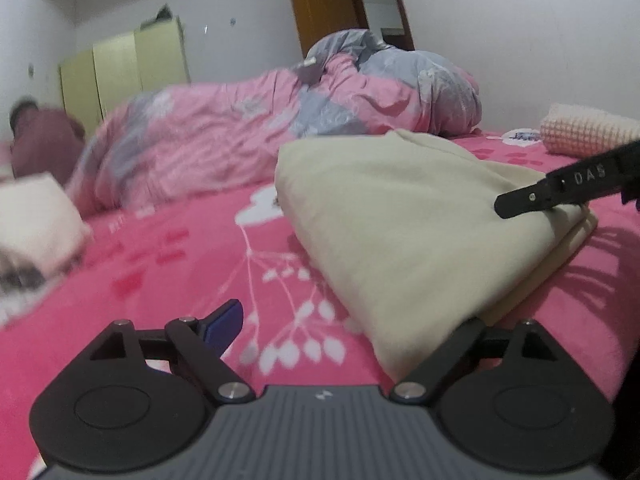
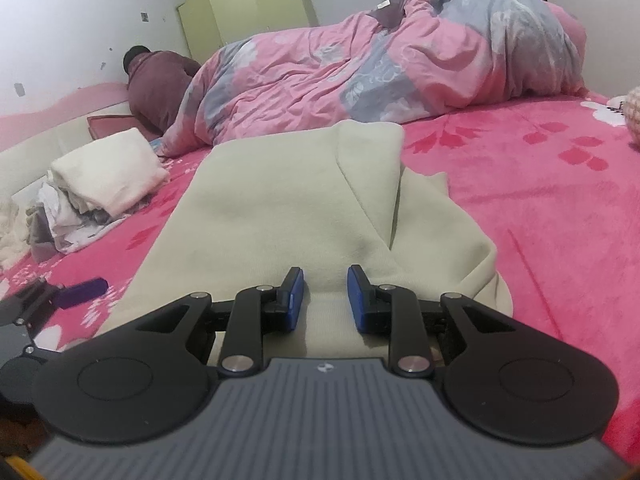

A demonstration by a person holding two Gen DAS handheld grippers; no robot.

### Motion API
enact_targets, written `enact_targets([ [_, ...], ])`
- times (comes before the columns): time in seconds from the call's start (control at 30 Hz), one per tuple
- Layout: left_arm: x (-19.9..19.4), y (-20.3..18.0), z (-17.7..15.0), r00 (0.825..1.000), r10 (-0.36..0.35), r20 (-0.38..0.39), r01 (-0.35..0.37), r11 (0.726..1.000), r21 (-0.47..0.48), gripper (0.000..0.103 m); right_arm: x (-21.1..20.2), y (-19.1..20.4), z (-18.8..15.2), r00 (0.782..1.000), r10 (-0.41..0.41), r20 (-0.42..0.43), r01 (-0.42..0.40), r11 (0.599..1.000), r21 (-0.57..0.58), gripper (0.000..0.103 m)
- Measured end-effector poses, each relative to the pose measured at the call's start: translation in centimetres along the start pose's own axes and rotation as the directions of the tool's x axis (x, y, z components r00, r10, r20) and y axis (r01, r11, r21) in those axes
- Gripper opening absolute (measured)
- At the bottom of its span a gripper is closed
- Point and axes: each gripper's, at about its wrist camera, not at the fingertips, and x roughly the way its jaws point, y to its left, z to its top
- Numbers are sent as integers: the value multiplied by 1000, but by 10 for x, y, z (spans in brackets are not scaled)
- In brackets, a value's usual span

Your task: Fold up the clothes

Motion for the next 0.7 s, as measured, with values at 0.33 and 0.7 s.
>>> enact_targets([
  [0.33, -45, 41, 1, 978, -209, -1, 206, 968, -144, 88, 1, -2, 1, 1000, 4, -2, -4, 1000, 13, 22],
  [0.7, -15, 6, 28, 940, -321, 117, 332, 939, -89, 23, 3, 10, 12, 997, -53, -61, 53, 999, 2, 22],
])
